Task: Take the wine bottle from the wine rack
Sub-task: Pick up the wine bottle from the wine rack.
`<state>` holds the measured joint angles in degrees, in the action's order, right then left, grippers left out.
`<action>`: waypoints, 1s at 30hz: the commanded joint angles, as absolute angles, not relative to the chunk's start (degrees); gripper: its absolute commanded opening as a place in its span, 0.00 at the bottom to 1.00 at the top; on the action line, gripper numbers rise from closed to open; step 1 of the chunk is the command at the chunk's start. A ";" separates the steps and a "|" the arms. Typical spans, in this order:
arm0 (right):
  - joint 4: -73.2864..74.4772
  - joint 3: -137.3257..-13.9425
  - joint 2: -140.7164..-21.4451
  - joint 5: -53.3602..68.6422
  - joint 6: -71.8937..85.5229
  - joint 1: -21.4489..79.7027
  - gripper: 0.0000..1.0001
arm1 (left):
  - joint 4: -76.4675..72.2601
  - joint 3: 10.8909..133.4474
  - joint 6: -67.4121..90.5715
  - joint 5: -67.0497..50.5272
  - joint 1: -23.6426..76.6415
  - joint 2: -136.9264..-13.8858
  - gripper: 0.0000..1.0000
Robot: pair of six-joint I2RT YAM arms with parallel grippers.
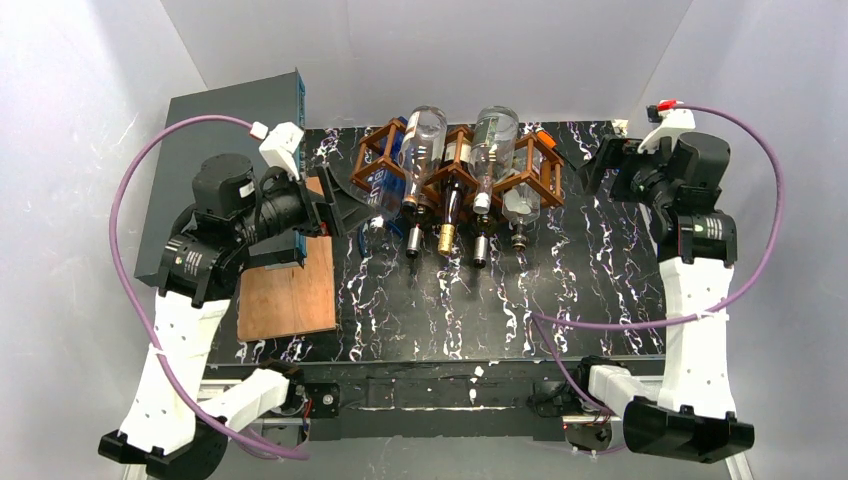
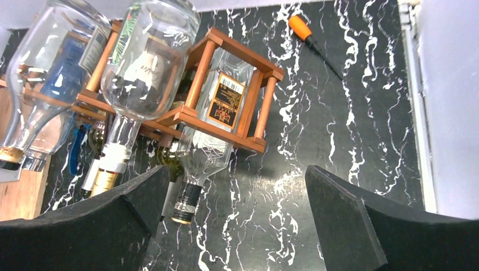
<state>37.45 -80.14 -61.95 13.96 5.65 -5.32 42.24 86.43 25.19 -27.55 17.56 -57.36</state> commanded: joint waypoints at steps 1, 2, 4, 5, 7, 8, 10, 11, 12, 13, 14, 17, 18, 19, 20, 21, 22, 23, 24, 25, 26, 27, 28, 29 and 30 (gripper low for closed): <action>35.46 -81.49 -59.09 10.22 5.45 -5.18 1.00 | 40.98 86.98 27.80 -27.39 19.10 -54.20 0.99; 36.39 -82.21 -59.14 10.29 5.26 -5.14 1.00 | 40.57 86.12 28.33 -26.83 19.10 -53.43 0.99; 37.76 -83.05 -59.00 11.05 4.91 -5.12 1.00 | 40.00 84.22 28.92 -26.17 19.11 -51.97 0.99; 37.94 -82.97 -58.74 11.60 4.49 -5.17 1.00 | 39.95 83.45 29.10 -25.77 19.15 -51.38 0.99; 37.61 -82.05 -57.77 12.99 3.11 -5.18 1.00 | 39.83 82.29 29.35 -25.87 19.17 -50.40 0.99; 37.24 -81.48 -57.34 13.41 2.37 -5.19 1.00 | 39.86 81.74 29.65 -25.73 19.17 -49.99 0.99; 36.53 -80.38 -56.69 13.65 1.27 -5.14 1.00 | 39.55 80.62 30.45 -25.93 19.18 -49.31 0.99; 36.58 -79.89 -56.43 13.89 0.81 -5.14 1.00 | 39.41 80.15 30.79 -26.27 19.17 -49.15 0.99; 36.58 -79.32 -56.13 14.11 0.46 -5.15 1.00 | 39.38 79.78 30.93 -26.49 19.18 -49.06 0.99; 36.64 -78.67 -55.87 14.24 0.27 -5.17 1.00 | 39.45 79.47 31.01 -26.79 19.19 -48.92 0.99; 36.65 -78.08 -55.55 14.88 0.19 -5.15 1.00 | 39.46 79.15 31.07 -27.08 19.21 -48.69 0.99; 35.80 -76.87 -54.99 18.63 -2.31 -5.14 1.00 | 39.59 78.35 30.84 -27.32 19.19 -47.70 0.99; 35.48 -76.89 -55.20 20.14 -3.16 -5.16 1.00 | 39.75 78.34 30.65 -27.27 19.23 -47.46 0.99; 35.09 -77.02 -55.48 21.91 -4.13 -5.17 1.00 | 39.87 78.41 30.33 -27.33 19.21 -47.20 0.99; 34.93 -77.26 -55.96 23.45 -5.14 -5.15 1.00 | 39.94 78.65 29.92 -27.31 19.25 -47.08 0.99; 35.15 -77.68 -56.65 24.90 -6.02 -5.15 1.00 | 40.09 79.09 29.12 -27.33 19.22 -47.03 0.99; 35.76 -78.85 -57.63 26.48 -7.03 -5.16 1.00 | 40.47 79.74 28.37 -27.20 19.21 -47.25 0.99; 36.90 -79.86 -58.62 27.63 -7.94 -5.16 1.00 | 40.88 80.73 27.64 -27.04 19.17 -47.59 0.99; 37.66 -80.71 -59.63 28.50 -8.72 -5.18 1.00 | 41.78 81.82 26.99 -26.99 19.20 -48.11 0.99; 38.12 -81.34 -60.39 29.28 -9.40 -5.19 1.00 | 42.49 82.91 26.59 -26.77 19.18 -48.72 0.99; 38.29 -81.85 -60.86 30.10 -10.39 -5.19 1.00 | 42.75 83.71 26.41 -26.66 19.16 -49.32 0.99; 38.16 -82.36 -61.06 30.28 -11.74 -5.11 1.00 | 42.80 84.54 26.26 -26.66 19.19 -49.96 0.99; 37.74 -83.09 -61.16 29.78 -12.77 -5.16 1.00 | 42.74 85.40 26.04 -26.67 19.24 -50.81 0.99; 37.72 -84.23 -61.36 28.52 -13.60 -5.14 1.00 | 42.61 86.34 25.75 -26.40 19.20 -51.68 0.99; 38.27 -85.64 -61.61 27.65 -14.71 -5.12 1.00 | 42.17 87.43 25.37 -26.33 19.18 -52.65 0.99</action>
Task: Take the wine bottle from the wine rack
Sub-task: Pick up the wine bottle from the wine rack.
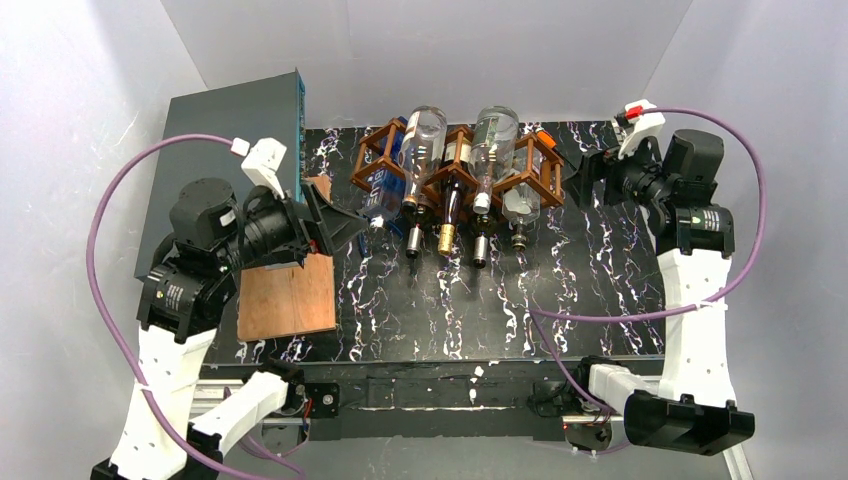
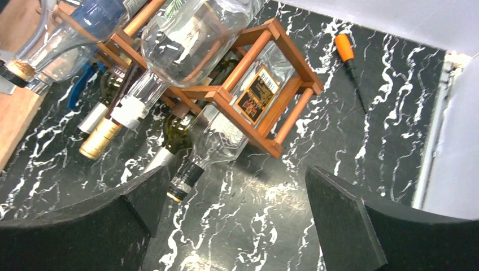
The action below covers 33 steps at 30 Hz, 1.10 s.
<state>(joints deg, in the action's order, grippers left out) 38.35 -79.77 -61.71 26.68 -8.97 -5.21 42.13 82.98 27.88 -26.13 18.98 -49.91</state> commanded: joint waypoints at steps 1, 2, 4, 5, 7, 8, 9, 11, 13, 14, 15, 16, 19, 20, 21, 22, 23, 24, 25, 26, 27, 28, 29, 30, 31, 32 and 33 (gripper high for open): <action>39.08 -86.83 -61.88 27.15 -15.83 -5.12 1.00 | 41.57 88.35 24.93 -26.07 19.17 -53.59 0.99; 40.10 -87.86 -62.29 27.36 -16.69 -5.16 1.00 | 40.74 88.96 24.45 -25.25 19.17 -54.57 0.99; 41.85 -88.78 -63.36 28.65 -17.62 -5.17 1.00 | 37.95 88.76 22.77 -25.24 19.20 -56.12 0.99; 41.77 -88.47 -63.88 29.11 -17.33 -5.17 1.00 | 36.14 87.91 21.16 -25.23 19.26 -56.83 0.99; 40.80 -86.92 -64.62 29.98 -16.81 -5.15 1.00 | 32.48 85.64 19.49 -25.10 19.27 -57.93 0.99; 40.33 -86.15 -64.84 30.49 -16.83 -5.17 1.00 | 30.80 84.66 19.28 -24.76 19.34 -58.38 0.99; 40.16 -85.59 -65.11 31.07 -17.17 -5.15 1.00 | 29.49 84.07 19.30 -24.13 19.40 -58.89 0.99; 39.92 -84.53 -65.68 32.02 -17.80 -5.11 1.00 | 27.32 84.05 19.10 -23.02 19.51 -60.03 0.99; 40.33 -84.63 -67.45 33.02 -17.34 -5.15 1.00 | 28.05 86.73 17.27 -22.42 19.51 -62.12 0.99; 40.66 -84.99 -68.49 33.42 -17.10 -5.16 1.00 | 29.44 88.61 16.67 -22.22 19.51 -63.00 0.99; 40.68 -85.77 -69.57 33.48 -16.13 -5.16 1.00 | 30.12 90.04 15.90 -22.26 19.51 -63.69 0.99; 40.76 -86.77 -70.54 33.64 -15.19 -5.13 1.00 | 30.44 90.89 15.20 -22.49 19.51 -63.95 0.99; 40.50 -89.41 -72.26 35.18 -15.28 -5.11 1.00 | 28.77 89.21 15.30 -21.82 19.51 -62.87 0.99; 40.09 -89.97 -72.45 34.23 -15.61 -5.17 1.00 | 27.70 87.92 15.51 -22.15 19.51 -62.40 0.99; 39.52 -90.33 -72.55 32.81 -15.46 -5.14 1.00 | 26.50 86.18 15.66 -22.27 19.53 -61.91 0.99; 39.17 -90.82 -72.70 31.30 -15.39 -5.14 1.00 | 25.52 85.52 15.94 -22.25 19.51 -61.87 0.99; 39.18 -91.39 -72.94 30.37 -15.46 -5.12 1.00 | 24.92 85.51 16.15 -21.86 19.51 -62.29 0.99; 39.20 -91.87 -73.26 30.00 -15.70 -5.13 1.00 | 24.49 85.97 16.57 -21.59 19.51 -62.97 0.99; 39.28 -92.30 -73.53 29.97 -15.88 -5.12 1.00 | 24.30 86.82 17.24 -21.59 19.52 -64.04 0.99; 39.52 -92.81 -73.94 30.08 -15.65 -5.16 1.00 | 24.26 87.90 18.49 -21.57 19.59 -65.32 0.99; 39.85 -93.75 -74.40 30.43 -15.61 -5.13 1.00 | 24.37 89.05 19.71 -21.62 19.73 -66.79 0.99; 40.14 -94.38 -74.76 30.98 -15.78 -5.18 1.00 | 24.61 90.35 21.12 -21.62 20.01 -68.28 0.99; 40.31 -94.80 -74.99 31.25 -15.82 -5.15 1.00 | 24.94 91.73 22.27 -21.35 20.45 -69.68 0.99; 40.50 -95.10 -75.16 31.33 -15.82 -5.10 1.00 | 25.60 93.15 22.77 -20.67 21.32 -71.13 0.99; 40.66 -95.18 -75.23 31.37 -15.78 -5.15 1.00 | 26.46 94.68 22.78 -19.73 22.22 -72.57 0.99; 40.65 -95.00 -75.23 31.38 -15.40 -5.18 1.00 | 27.69 96.56 22.58 -19.09 23.19 -73.92 0.99; 40.38 -94.56 -75.23 31.29 -14.49 -5.19 1.00 | 29.51 98.62 22.51 -18.70 23.90 -75.93 0.99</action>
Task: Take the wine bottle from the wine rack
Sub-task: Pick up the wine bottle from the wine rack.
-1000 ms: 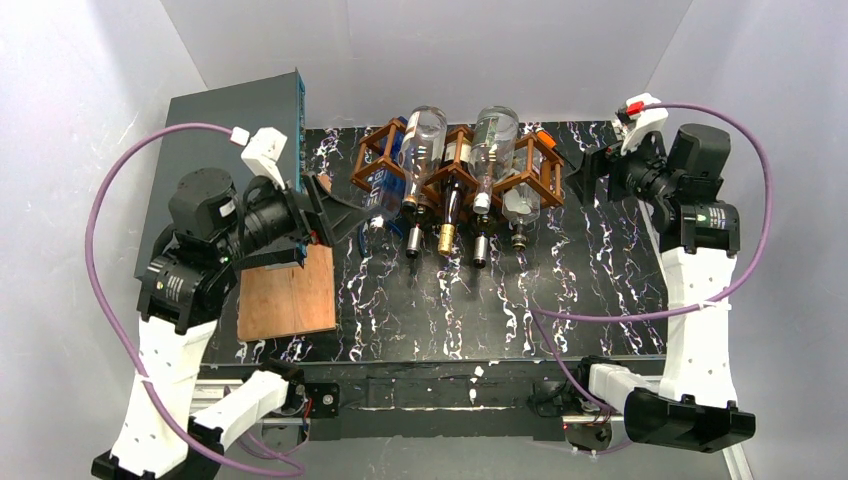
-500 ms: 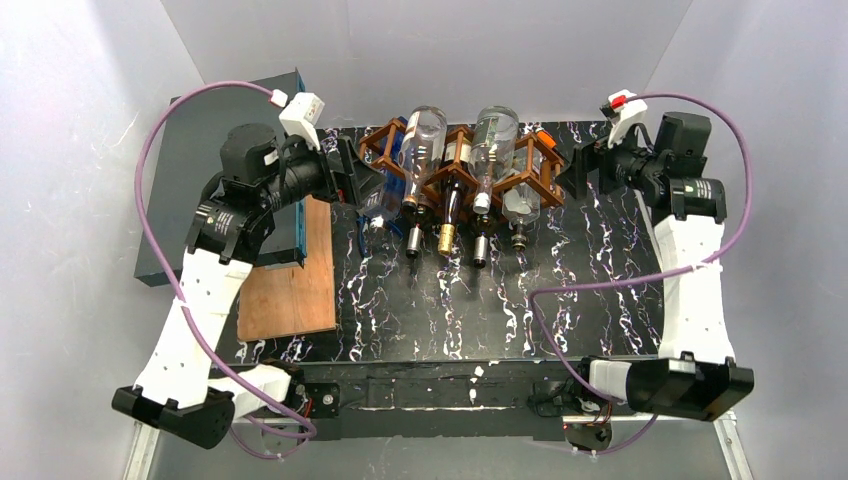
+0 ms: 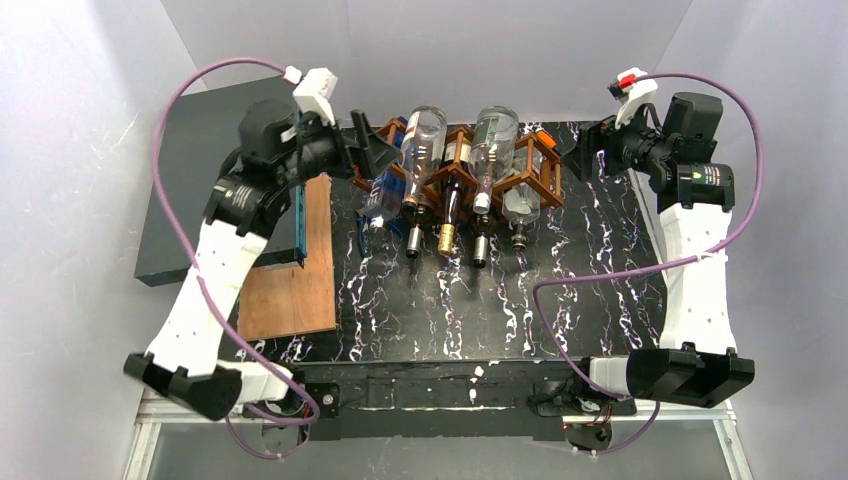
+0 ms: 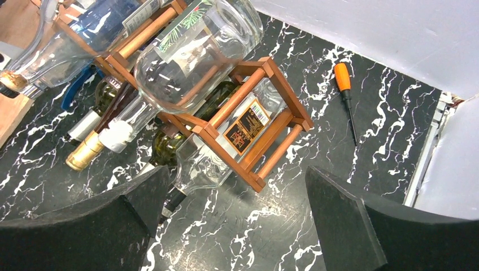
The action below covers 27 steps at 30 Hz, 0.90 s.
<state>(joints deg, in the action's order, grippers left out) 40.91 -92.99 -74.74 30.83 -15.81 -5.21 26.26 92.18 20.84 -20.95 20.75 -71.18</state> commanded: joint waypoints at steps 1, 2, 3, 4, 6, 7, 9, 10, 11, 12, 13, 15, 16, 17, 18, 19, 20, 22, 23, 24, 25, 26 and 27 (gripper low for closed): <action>40.13 -94.04 -75.18 31.37 -13.47 -5.19 1.00 | 31.36 100.47 22.41 -18.69 24.37 -77.27 0.99; 39.68 -93.56 -75.01 31.75 -12.47 -5.19 1.00 | 33.18 102.09 22.38 -18.60 24.80 -78.32 0.99; 39.45 -93.30 -74.89 32.53 -11.57 -5.19 1.00 | 34.89 103.26 22.51 -18.41 25.17 -79.11 0.99; 39.02 -93.12 -74.64 33.53 -10.96 -5.11 1.00 | 36.17 103.76 22.51 -18.33 25.40 -79.49 0.97; 37.95 -92.51 -74.01 34.63 -10.46 -5.13 1.00 | 38.25 102.93 22.02 -17.21 25.85 -79.00 0.96; 37.69 -92.58 -73.86 34.29 -10.23 -5.15 1.00 | 38.65 101.99 21.54 -16.29 26.06 -78.56 0.96; 38.10 -93.11 -73.67 32.71 -10.59 -5.10 1.00 | 39.32 100.70 20.75 -14.02 26.19 -77.75 0.96; 38.25 -93.28 -73.42 31.84 -10.83 -5.13 1.00 | 39.97 100.58 20.59 -12.70 26.19 -77.75 0.96; 38.36 -93.29 -73.03 31.07 -11.22 -5.10 1.00 | 40.56 100.72 20.62 -11.84 26.19 -77.81 0.96; 38.40 -93.19 -72.55 30.50 -11.49 -5.10 1.00 | 40.90 100.73 20.57 -11.43 26.26 -77.98 0.96; 38.55 -92.98 -72.08 30.09 -11.66 -5.12 1.00 | 41.20 100.72 20.61 -11.17 26.41 -78.29 0.95; 39.45 -92.46 -71.19 29.93 -11.71 -5.12 1.00 | 42.04 101.10 20.30 -10.46 26.81 -79.24 0.93; 40.38 -92.24 -70.93 30.41 -11.97 -5.12 1.00 | 42.62 101.47 19.68 -10.41 27.19 -79.76 0.91; 42.08 -92.20 -70.99 31.70 -12.61 -5.17 1.00 | 43.54 102.07 19.01 -9.70 27.76 -80.39 0.91; 44.16 -92.27 -71.12 32.66 -13.66 -5.13 1.00 | 44.34 102.48 18.14 -8.47 28.55 -80.84 0.91; 46.09 -92.17 -71.04 33.17 -14.66 -5.10 1.00 | 44.65 102.56 17.23 -7.19 29.43 -81.12 0.91; 47.75 -91.93 -70.83 33.61 -15.61 -5.10 1.00 | 44.87 102.34 16.51 -5.20 30.36 -81.18 0.91; 49.99 -90.95 -69.72 34.16 -17.61 -5.14 1.00 | 45.14 101.59 16.29 -3.09 31.87 -81.32 0.91; 50.41 -90.40 -69.06 34.12 -18.01 -5.16 1.00 | 45.70 101.64 16.75 -2.51 32.56 -81.61 0.90; 50.59 -90.09 -68.38 34.03 -18.02 -5.17 1.00 | 45.92 101.77 17.06 -2.09 33.38 -81.83 0.89; 50.81 -90.01 -67.91 34.20 -18.02 -5.18 1.00 | 46.15 102.07 17.19 -1.15 34.32 -82.21 0.89; 51.01 -90.19 -67.64 34.58 -18.02 -5.19 1.00 | 46.43 102.52 17.22 0.77 35.15 -82.73 0.88; 51.11 -90.30 -67.45 35.07 -17.96 -5.17 1.00 | 46.85 103.11 17.07 2.36 35.91 -83.29 0.87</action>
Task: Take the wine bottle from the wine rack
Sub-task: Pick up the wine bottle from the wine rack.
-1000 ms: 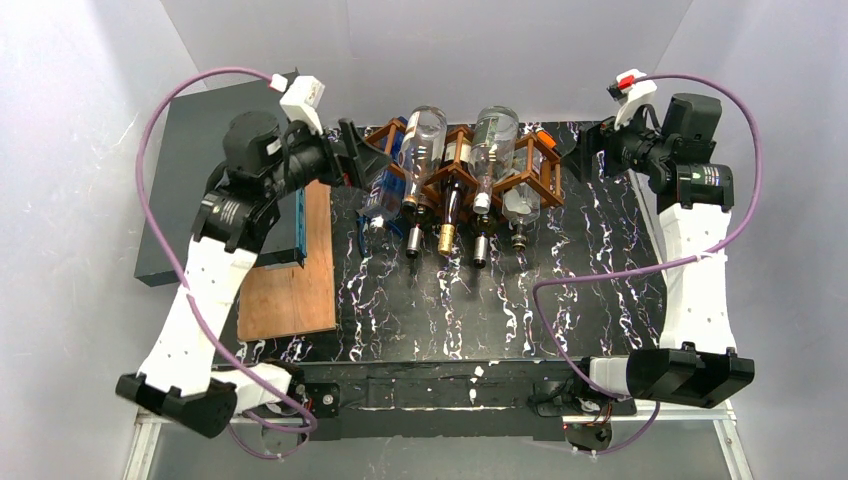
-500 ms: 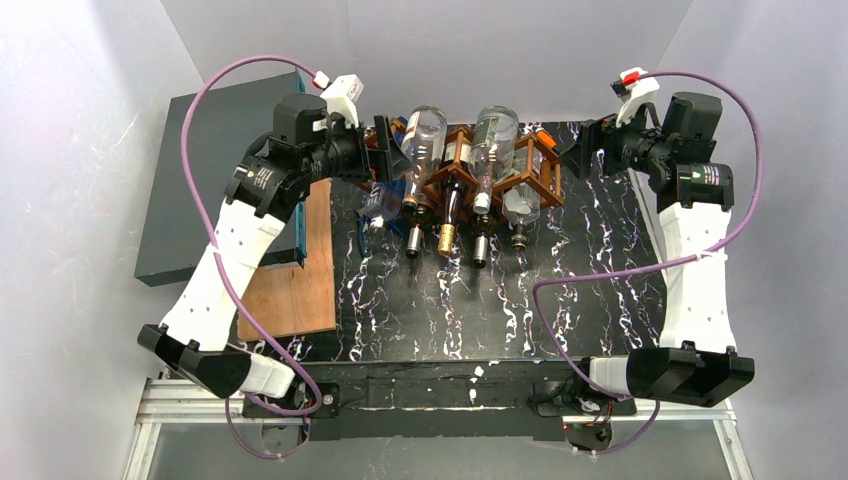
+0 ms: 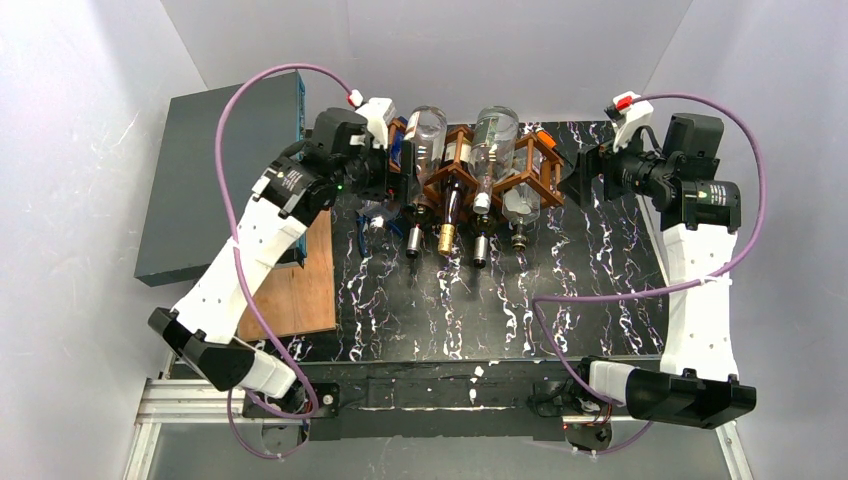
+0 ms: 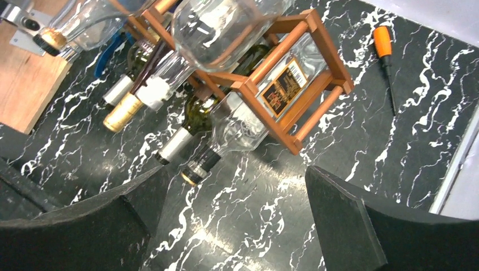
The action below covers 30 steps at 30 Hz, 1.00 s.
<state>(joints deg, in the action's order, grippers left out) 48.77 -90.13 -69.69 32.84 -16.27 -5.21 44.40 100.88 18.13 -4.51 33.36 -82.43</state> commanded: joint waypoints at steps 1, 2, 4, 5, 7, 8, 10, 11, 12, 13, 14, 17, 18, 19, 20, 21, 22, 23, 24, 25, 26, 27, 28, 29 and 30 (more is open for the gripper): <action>51.28 -90.28 -67.27 35.71 -17.90 -5.16 1.00 | 47.55 103.77 17.04 3.60 36.43 -84.04 0.86; 51.28 -90.24 -67.19 36.29 -17.81 -5.15 1.00 | 47.86 104.10 17.31 4.82 36.85 -84.67 0.86; 50.23 -89.15 -66.72 37.13 -17.32 -5.18 1.00 | 47.92 103.85 17.87 7.84 37.64 -85.69 0.86; 49.16 -88.37 -66.39 37.36 -17.07 -5.15 1.00 | 47.90 103.80 18.26 9.25 37.89 -86.38 0.86; 46.26 -86.50 -65.66 37.57 -15.35 -5.10 1.00 | 47.94 103.82 18.75 11.15 38.42 -88.14 0.86; 44.65 -85.64 -65.46 37.75 -14.33 -5.18 1.00 | 47.91 103.99 18.94 12.15 38.77 -89.13 0.86; 42.20 -84.24 -65.33 38.96 -12.15 -5.17 1.00 | 47.72 104.22 19.84 13.60 39.22 -91.00 0.86; 41.16 -83.76 -65.43 39.64 -11.10 -5.16 1.00 | 47.28 104.17 20.20 14.08 39.44 -91.72 0.86; 40.52 -83.30 -65.38 40.56 -10.32 -5.15 1.00 | 46.71 104.21 20.30 14.77 39.74 -92.37 0.85; 39.92 -82.91 -65.39 41.46 -9.86 -5.13 1.00 | 46.01 104.00 20.35 15.45 39.93 -92.91 0.84; 39.21 -82.43 -65.34 42.00 -9.25 -5.16 1.00 | 44.98 103.31 20.41 16.14 40.12 -93.31 0.84; 38.35 -81.66 -65.62 42.66 -8.58 -5.16 1.00 | 41.22 100.33 21.00 18.16 40.17 -93.40 0.82; 38.06 -81.27 -65.76 42.74 -8.49 -5.18 1.00 | 39.93 99.15 21.50 19.08 40.18 -93.36 0.80; 37.60 -80.84 -65.74 43.00 -8.04 -5.18 1.00 | 38.32 98.08 21.96 19.83 40.12 -93.20 0.79; 37.12 -80.52 -65.74 43.24 -7.77 -5.18 1.00 | 36.86 96.95 22.06 20.41 40.16 -93.04 0.78; 36.79 -80.21 -65.83 43.51 -7.51 -5.17 1.00 | 35.54 96.05 22.41 20.92 40.17 -92.83 0.77; 36.60 -80.16 -65.97 43.59 -7.29 -5.15 1.00 | 34.22 95.09 22.57 21.19 40.17 -92.69 0.76; 36.67 -80.22 -66.00 43.53 -7.10 -5.18 1.00 | 32.98 94.22 22.59 21.38 40.17 -92.58 0.74; 36.73 -80.20 -65.94 43.34 -7.12 -5.12 1.00 | 31.57 93.38 22.59 21.68 40.17 -92.43 0.73; 36.75 -80.00 -65.66 43.23 -7.05 -5.13 1.00 | 30.38 92.54 22.55 21.90 40.17 -92.46 0.71; 36.70 -79.67 -65.35 43.21 -6.99 -5.11 1.00 | 29.07 92.09 22.57 22.08 40.17 -92.38 0.70; 36.65 -79.31 -65.06 43.22 -7.03 -5.12 1.00 | 28.42 91.63 22.51 22.27 40.12 -92.53 0.68; 36.59 -78.97 -64.82 43.23 -7.03 -5.12 1.00 | 27.94 91.31 22.49 22.47 40.16 -92.62 0.67; 36.49 -78.67 -64.66 43.22 -6.94 -5.13 1.00 | 27.42 91.03 22.48 22.69 40.17 -92.65 0.66; 36.40 -78.45 -64.61 43.29 -6.94 -5.15 1.00 | 27.04 90.76 22.42 22.96 40.12 -92.64 0.65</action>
